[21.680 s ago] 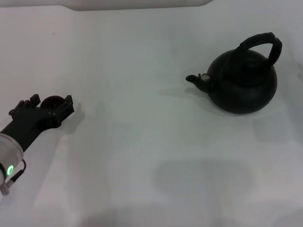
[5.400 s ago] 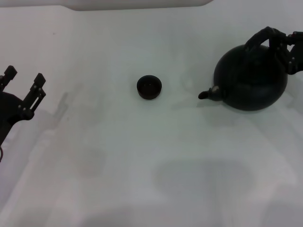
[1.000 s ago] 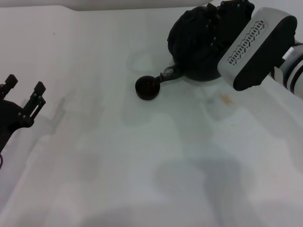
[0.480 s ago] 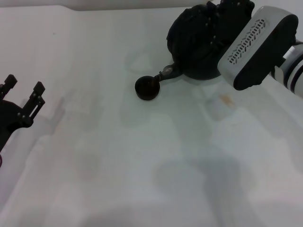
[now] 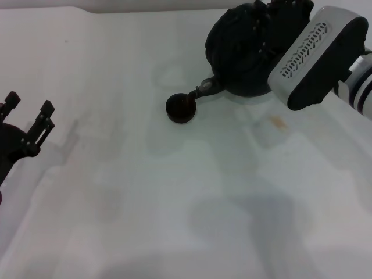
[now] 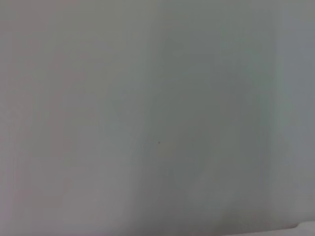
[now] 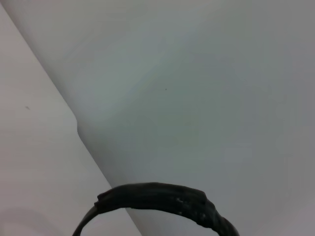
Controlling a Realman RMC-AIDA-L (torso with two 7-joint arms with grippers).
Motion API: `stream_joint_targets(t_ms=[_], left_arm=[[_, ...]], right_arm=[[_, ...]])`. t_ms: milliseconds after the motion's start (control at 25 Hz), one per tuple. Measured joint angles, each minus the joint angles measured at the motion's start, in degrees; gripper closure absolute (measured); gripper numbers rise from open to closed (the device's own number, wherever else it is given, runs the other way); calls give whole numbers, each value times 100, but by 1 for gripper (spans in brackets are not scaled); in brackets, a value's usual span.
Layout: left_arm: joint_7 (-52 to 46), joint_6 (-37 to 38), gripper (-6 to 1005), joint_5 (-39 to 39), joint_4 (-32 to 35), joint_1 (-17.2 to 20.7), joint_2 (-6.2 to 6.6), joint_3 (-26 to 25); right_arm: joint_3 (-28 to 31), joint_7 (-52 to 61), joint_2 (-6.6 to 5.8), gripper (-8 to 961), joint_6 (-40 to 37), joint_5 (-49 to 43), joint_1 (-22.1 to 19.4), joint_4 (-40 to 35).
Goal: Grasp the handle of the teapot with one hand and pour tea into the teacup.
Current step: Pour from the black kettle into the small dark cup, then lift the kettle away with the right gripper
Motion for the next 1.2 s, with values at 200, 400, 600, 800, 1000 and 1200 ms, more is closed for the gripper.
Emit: stream_joint_targets(t_ms=[200, 400, 600, 800, 1000, 1200], left_arm=[[0, 0, 294, 0, 0, 0, -1, 0], [0, 0, 294, 0, 0, 0, -1, 0], [0, 0, 294, 0, 0, 0, -1, 0], [5, 0, 294, 0, 0, 7, -1, 0], [8, 4, 294, 0, 0, 22, -1, 0], [9, 8, 293, 0, -6, 33, -1, 0]], right_arm=[[0, 0, 0, 846, 1, 0, -14, 30], [-6, -1, 0, 846, -23, 0, -23, 62], [-63, -21, -7, 846, -119, 0, -33, 110], [-87, -26, -5, 847, -143, 0, -36, 115], [-95, -26, 0, 847, -146, 0, -39, 115], [-97, -27, 0, 846, -149, 0, -43, 115]])
